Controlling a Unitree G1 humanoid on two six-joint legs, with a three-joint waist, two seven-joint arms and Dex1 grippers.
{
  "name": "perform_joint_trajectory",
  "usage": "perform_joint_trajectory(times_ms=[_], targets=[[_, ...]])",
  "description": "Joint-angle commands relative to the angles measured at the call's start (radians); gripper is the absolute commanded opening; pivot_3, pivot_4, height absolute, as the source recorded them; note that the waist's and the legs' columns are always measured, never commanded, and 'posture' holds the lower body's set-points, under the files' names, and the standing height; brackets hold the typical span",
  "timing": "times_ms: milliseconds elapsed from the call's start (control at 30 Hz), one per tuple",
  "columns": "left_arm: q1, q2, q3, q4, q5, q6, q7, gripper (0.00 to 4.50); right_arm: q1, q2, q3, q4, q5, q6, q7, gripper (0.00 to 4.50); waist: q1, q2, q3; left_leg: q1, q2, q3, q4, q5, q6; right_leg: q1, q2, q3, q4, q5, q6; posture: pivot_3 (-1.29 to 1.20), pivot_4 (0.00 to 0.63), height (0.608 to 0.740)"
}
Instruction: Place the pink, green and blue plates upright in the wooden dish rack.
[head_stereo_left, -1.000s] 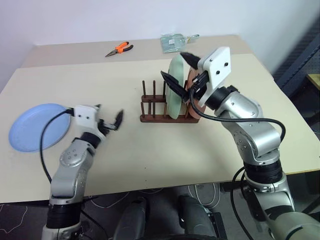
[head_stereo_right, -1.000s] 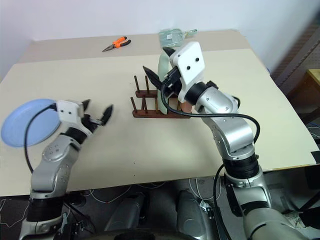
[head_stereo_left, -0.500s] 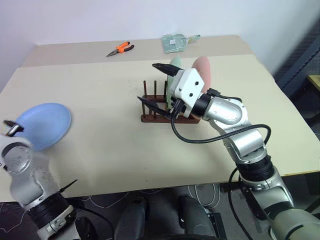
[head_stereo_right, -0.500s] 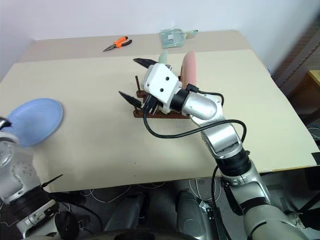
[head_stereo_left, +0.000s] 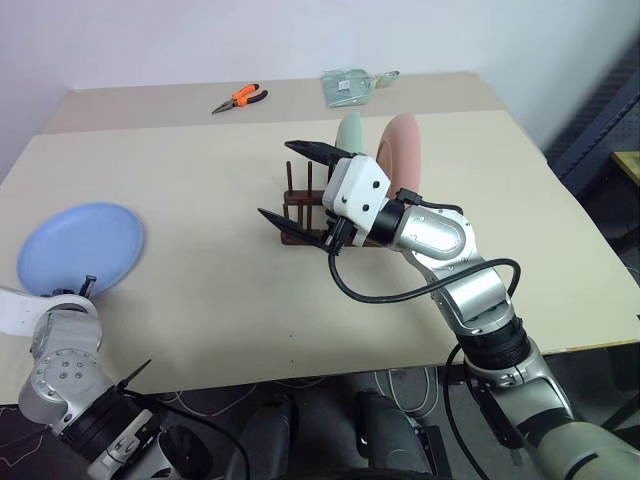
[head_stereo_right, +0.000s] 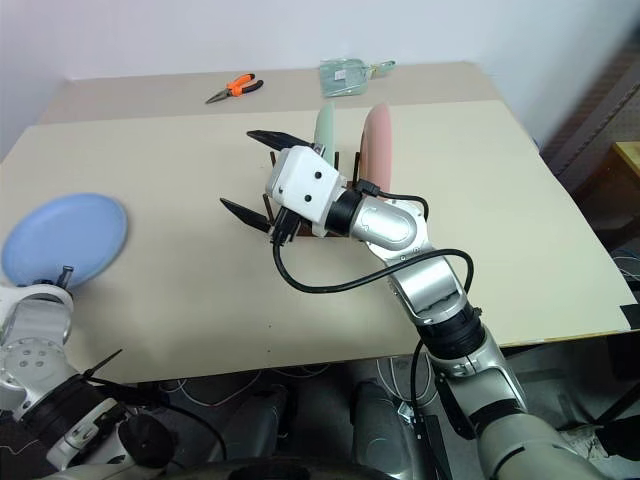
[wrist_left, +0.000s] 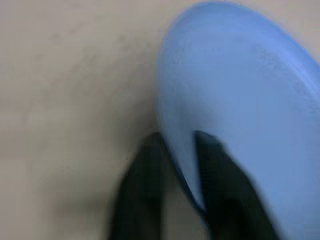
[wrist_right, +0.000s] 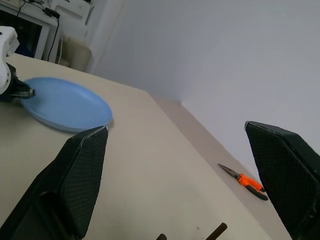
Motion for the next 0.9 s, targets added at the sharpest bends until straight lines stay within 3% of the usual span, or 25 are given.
perform_joint_trajectory(times_ms=[33, 167, 300, 500, 667, 767, 900], targets=[[-0.017, 0.031, -0.031, -0.002, -0.024, -0.024, -0.021, 0.02, -0.005, 0.0, -0.015, -0.027, 0.003, 0.008, 0.012, 4.5, 0.001, 0.0, 0.0, 0.0, 0.0, 0.0, 0.0, 0.0, 0.0, 0.0, 0.0, 0.0, 0.0, 0.0, 0.0, 0.0, 0.15, 0.732], [-0.01, 0.114, -0.272, -0.095, 0.08, -0.114, -0.231, 0.02, -0.02, -0.01, 0.011, -0.015, -0.057, -0.033, 0.015, 4.5, 0.004, -0.002, 0.0, 0.0, 0.0, 0.0, 0.0, 0.0, -0.001, 0.0, 0.0, 0.0, 0.0, 0.0, 0.0, 0.0, 0.15, 0.732], [-0.045, 0.124, -0.439, -0.191, 0.118, -0.174, -0.322, 0.02, -0.041, -0.024, 0.07, 0.025, -0.15, -0.128, 0.038, 4.5, 0.001, -0.002, 0.0, 0.0, -0.001, 0.001, 0.0, 0.0, -0.001, 0.0, -0.001, 0.0, -0.001, 0.0, 0.0, 0.0, 0.15, 0.732], [-0.081, 0.113, -0.619, -0.31, 0.162, -0.195, -0.378, 0.02, -0.126, -0.006, 0.172, 0.201, -0.373, -0.304, -0.018, 4.5, -0.01, -0.002, 0.0, 0.0, 0.001, 0.002, -0.001, 0.001, -0.002, -0.001, 0.002, 0.001, 0.0, 0.001, -0.002, 0.0, 0.15, 0.732], [-0.09, 0.077, -0.667, -0.363, 0.142, -0.179, -0.376, 0.02, -0.218, 0.066, 0.208, 0.392, -0.485, -0.38, -0.089, 4.5, -0.007, -0.002, 0.0, 0.0, 0.003, 0.002, -0.001, 0.001, -0.003, -0.001, 0.003, 0.001, -0.001, 0.002, -0.003, 0.0, 0.15, 0.732], [-0.067, 0.063, -0.677, -0.384, 0.143, -0.178, -0.382, 0.0, -0.261, 0.093, 0.213, 0.482, -0.532, -0.416, -0.121, 3.63, -0.005, -0.002, 0.0, 0.0, 0.003, 0.002, -0.001, 0.001, -0.003, -0.001, 0.003, 0.001, -0.001, 0.002, -0.003, 0.0, 0.15, 0.732], [-0.054, 0.048, -0.686, -0.402, 0.137, -0.174, -0.38, 0.0, -0.29, 0.113, 0.213, 0.552, -0.573, -0.439, -0.149, 1.46, -0.003, -0.002, 0.0, 0.0, 0.003, 0.002, -0.001, 0.001, -0.003, -0.001, 0.004, 0.001, -0.001, 0.002, -0.003, 0.0, 0.15, 0.732]])
